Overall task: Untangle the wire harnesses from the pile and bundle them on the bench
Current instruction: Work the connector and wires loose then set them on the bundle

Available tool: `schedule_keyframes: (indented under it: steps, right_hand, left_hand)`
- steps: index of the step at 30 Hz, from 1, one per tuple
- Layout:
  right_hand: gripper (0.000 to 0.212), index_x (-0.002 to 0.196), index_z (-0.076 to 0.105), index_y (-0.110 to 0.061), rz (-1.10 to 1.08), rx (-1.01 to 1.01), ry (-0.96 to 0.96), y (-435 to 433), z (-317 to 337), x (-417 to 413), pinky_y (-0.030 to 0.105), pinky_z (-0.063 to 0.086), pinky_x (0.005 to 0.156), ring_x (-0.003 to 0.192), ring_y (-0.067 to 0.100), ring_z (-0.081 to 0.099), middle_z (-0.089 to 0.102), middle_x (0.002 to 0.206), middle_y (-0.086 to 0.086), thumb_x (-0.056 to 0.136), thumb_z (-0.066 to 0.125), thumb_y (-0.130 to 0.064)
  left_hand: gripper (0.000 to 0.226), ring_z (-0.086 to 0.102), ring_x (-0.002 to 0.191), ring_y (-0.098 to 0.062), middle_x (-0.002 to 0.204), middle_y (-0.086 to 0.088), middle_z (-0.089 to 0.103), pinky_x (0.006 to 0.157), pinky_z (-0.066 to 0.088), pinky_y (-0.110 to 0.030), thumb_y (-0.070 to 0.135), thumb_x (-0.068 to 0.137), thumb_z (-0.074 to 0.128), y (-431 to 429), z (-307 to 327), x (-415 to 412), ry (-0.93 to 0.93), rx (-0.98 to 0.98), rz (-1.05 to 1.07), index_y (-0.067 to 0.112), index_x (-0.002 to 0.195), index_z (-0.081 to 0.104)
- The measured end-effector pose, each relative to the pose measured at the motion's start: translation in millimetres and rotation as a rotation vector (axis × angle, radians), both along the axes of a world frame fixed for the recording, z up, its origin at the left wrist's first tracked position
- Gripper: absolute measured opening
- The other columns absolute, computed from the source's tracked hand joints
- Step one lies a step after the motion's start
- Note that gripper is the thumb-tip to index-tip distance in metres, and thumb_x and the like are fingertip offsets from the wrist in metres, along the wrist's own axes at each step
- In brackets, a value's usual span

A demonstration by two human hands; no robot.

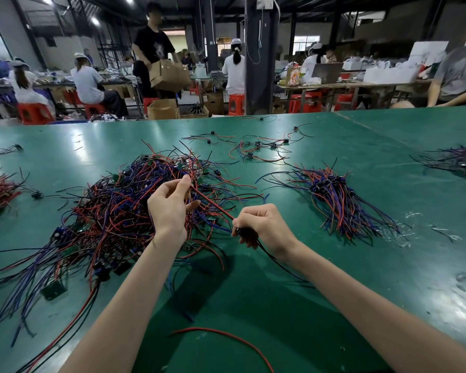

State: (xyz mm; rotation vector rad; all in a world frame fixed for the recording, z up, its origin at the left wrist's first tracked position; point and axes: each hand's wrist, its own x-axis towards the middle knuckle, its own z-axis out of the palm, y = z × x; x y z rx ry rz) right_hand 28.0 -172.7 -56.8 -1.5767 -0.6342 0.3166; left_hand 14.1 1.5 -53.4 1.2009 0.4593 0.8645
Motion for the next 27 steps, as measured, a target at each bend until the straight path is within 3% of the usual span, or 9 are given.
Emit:
schedule_keyframes:
  steps: [4,8,10,13,15,17,21,27]
  right_hand:
    - [0.021,0.046,0.061,-0.016,0.008,-0.002,0.01,0.6,-0.5,-0.4,0.018,0.034,0.039,0.044,0.015,0.051,0.061,0.052,0.003,0.066,0.057,-0.016]
    - [0.02,0.046,0.061,-0.016,0.018,-0.006,0.001,0.1,-1.2,0.2,0.019,0.033,0.039,0.044,0.014,0.05,0.062,0.053,0.004,0.065,0.057,-0.016]
    - [0.02,0.046,0.061,-0.016,0.018,-0.003,0.002,-0.6,-1.0,0.8,0.018,0.033,0.038,0.043,0.013,0.05,0.062,0.054,0.005,0.065,0.056,-0.016]
    - [0.018,0.048,0.061,-0.014,0.036,0.001,-0.002,-0.8,-0.5,-0.2,0.017,0.033,0.038,0.042,0.012,0.05,0.062,0.052,0.004,0.065,0.056,-0.015]
    - [0.018,0.048,0.06,-0.014,0.05,-0.001,-0.006,-0.8,-0.5,-1.9,0.017,0.033,0.039,0.042,0.012,0.05,0.062,0.052,0.003,0.065,0.056,-0.015]
    - [0.02,0.047,0.06,-0.015,0.049,-0.007,-0.01,-1.4,-0.5,-2.6,0.017,0.034,0.039,0.043,0.012,0.049,0.062,0.052,0.003,0.066,0.056,-0.014]
    - [0.032,0.046,0.059,-0.013,-0.01,-0.043,-0.018,-2.7,-1.8,3.3,0.016,0.034,0.038,0.042,0.013,0.048,0.062,0.052,0.005,0.076,0.057,-0.002]
    - [0.037,0.041,0.06,-0.014,-0.1,-0.155,0.012,-2.2,-6.7,14.0,0.014,0.031,0.035,0.039,0.014,0.047,0.061,0.052,0.008,0.075,0.057,-0.003]
  left_hand:
    - [0.018,0.05,0.049,-0.002,0.061,0.003,0.052,0.047,0.052,-0.021,0.019,0.088,0.069,2.0,0.2,-0.1,-0.006,-0.018,0.016,0.011,0.072,0.064]
    - [0.017,0.054,0.049,-0.002,0.065,0.002,0.055,0.048,0.052,-0.02,0.021,0.088,0.068,2.6,-3.5,1.1,0.021,0.142,0.06,0.012,0.073,0.065]
    - [0.017,0.058,0.048,-0.005,0.068,0.001,0.058,0.047,0.052,-0.022,0.024,0.089,0.067,3.1,-5.9,-0.2,0.045,0.336,0.109,0.014,0.076,0.066]
    - [0.019,0.06,0.057,-0.012,0.072,0.003,0.063,0.057,0.05,-0.025,0.027,0.091,0.064,6.6,-9.8,-4.3,0.075,0.848,0.3,0.011,0.082,0.066]
    - [0.019,0.059,0.062,-0.015,0.074,0.0,0.065,0.06,0.047,-0.025,0.024,0.092,0.063,7.8,-12.0,-5.2,0.062,1.015,0.345,0.007,0.083,0.066]
    - [0.02,0.061,0.055,-0.016,0.072,-0.001,0.063,0.053,0.05,-0.027,0.026,0.093,0.061,6.4,-10.3,-5.3,0.081,0.874,0.281,0.009,0.083,0.063]
    - [0.019,0.054,0.044,-0.005,0.061,0.0,0.059,0.045,0.05,-0.02,0.018,0.092,0.062,4.5,-1.1,-2.7,0.066,0.193,0.055,0.009,0.075,0.059]
    - [0.021,0.045,0.039,-0.003,0.06,-0.001,0.052,0.037,0.039,-0.01,0.01,0.093,0.058,-1.2,12.9,-2.4,-0.004,-0.383,-0.268,0.005,0.073,0.058]
